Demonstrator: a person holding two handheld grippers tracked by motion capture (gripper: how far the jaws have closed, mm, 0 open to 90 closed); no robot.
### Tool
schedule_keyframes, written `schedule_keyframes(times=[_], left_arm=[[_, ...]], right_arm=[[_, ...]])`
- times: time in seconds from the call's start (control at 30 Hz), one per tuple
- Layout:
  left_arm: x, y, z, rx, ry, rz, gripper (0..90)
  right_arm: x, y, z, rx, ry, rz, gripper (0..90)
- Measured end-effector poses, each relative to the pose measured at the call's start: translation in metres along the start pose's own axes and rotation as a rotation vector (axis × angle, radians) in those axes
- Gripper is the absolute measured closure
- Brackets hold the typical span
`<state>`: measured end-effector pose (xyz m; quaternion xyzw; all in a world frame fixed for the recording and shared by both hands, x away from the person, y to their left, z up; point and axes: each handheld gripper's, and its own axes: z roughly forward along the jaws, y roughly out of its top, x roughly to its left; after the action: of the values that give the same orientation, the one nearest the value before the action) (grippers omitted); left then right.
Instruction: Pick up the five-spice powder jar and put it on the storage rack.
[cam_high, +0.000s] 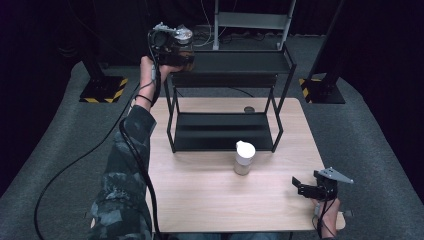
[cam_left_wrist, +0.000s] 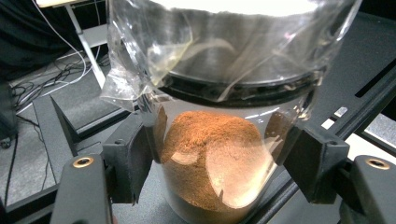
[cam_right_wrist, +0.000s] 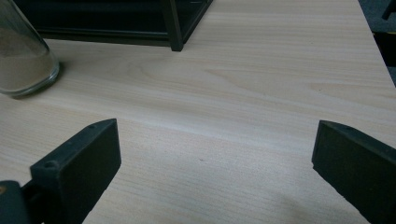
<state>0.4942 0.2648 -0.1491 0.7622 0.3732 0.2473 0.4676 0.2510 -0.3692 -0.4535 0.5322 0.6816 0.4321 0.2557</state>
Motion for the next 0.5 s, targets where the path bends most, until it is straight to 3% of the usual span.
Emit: schedule_keyframes(times=[0.3, 0.5], left_arm=[[-0.0012, -0.0006, -0.0012, -0.001, 0.009, -0.002, 29.5], [-0.003, 0.001, -0.0075, 0.003, 0.021, -0.003, 18.9]], right_arm=[[0.0001, -0.0004, -0.0002, -0.002, 0.0, 0.0, 0.3], [0.0002, -0.0008, -0.0005, -0.005, 0.0, 0.0, 0.2]])
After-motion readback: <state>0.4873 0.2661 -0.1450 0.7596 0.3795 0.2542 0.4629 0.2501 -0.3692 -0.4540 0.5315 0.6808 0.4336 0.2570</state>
